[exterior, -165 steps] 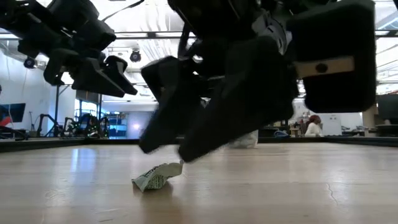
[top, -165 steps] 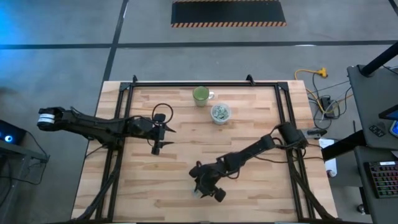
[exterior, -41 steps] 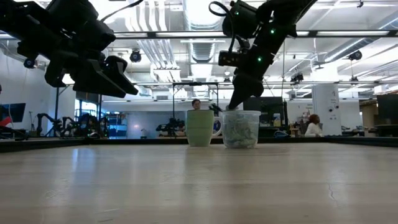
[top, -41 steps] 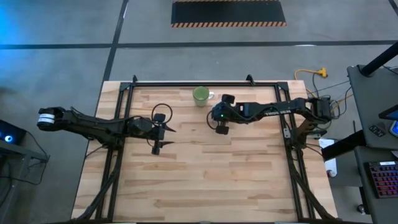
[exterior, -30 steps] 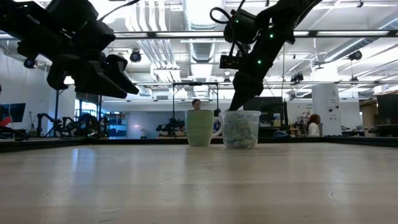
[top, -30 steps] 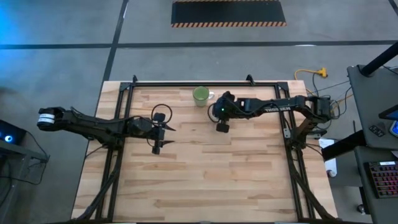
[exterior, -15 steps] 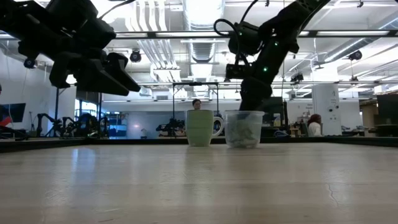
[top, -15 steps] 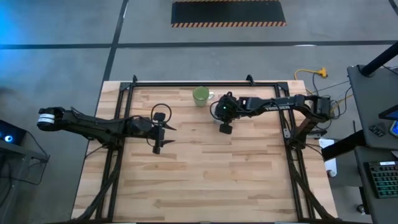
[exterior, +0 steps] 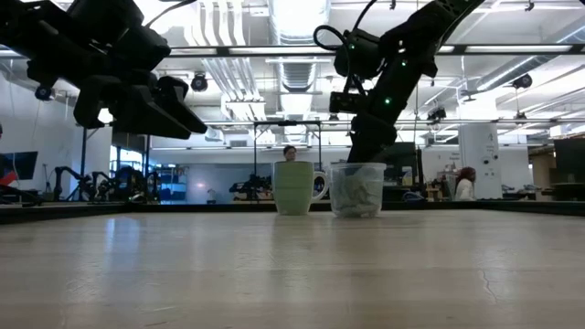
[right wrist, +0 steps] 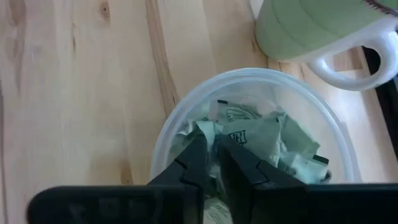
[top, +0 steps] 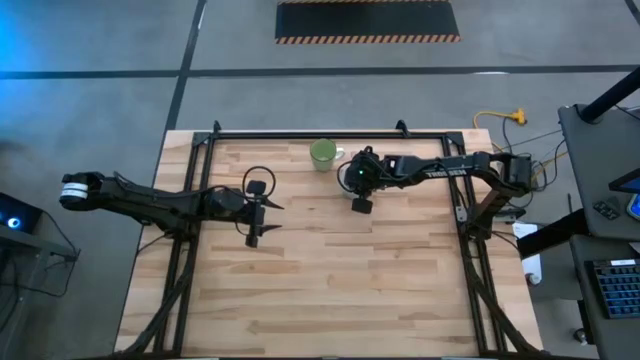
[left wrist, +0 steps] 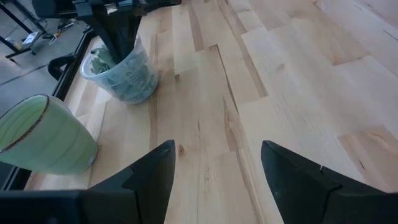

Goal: Pick and place Stevia / Truvia into bins
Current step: Put the stevia packet into the transparent container

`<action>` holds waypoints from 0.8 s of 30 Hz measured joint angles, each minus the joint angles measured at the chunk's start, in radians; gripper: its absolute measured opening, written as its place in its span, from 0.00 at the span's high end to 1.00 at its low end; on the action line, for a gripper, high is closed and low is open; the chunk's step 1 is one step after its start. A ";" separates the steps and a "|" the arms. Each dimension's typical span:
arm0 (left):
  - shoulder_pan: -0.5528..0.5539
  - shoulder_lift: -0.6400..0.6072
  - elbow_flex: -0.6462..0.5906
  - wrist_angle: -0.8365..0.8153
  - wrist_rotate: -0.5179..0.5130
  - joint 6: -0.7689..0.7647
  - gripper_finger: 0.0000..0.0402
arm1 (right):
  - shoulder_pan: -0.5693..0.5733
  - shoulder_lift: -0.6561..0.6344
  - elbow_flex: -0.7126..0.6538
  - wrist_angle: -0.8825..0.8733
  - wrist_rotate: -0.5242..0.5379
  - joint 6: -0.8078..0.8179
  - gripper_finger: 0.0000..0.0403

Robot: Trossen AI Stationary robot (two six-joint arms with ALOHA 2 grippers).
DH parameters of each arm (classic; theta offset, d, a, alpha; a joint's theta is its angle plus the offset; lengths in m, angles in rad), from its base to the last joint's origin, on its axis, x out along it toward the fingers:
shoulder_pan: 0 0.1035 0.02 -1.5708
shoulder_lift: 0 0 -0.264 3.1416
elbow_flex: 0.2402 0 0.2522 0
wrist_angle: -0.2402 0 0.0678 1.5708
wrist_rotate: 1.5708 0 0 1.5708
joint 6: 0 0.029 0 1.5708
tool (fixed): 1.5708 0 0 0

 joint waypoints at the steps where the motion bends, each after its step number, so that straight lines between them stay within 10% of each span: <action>1: 0.000 0.000 0.000 0.000 0.000 0.000 0.45 | 0.000 0.000 0.000 -0.001 0.001 0.000 0.89; 12: 0.000 0.000 0.000 0.000 0.000 -0.001 0.45 | 0.005 -0.039 0.000 -0.013 0.002 0.004 0.71; 24: 0.000 0.000 -0.001 -0.001 0.000 -0.001 0.45 | 0.038 -0.100 -0.002 -0.011 0.176 0.036 0.77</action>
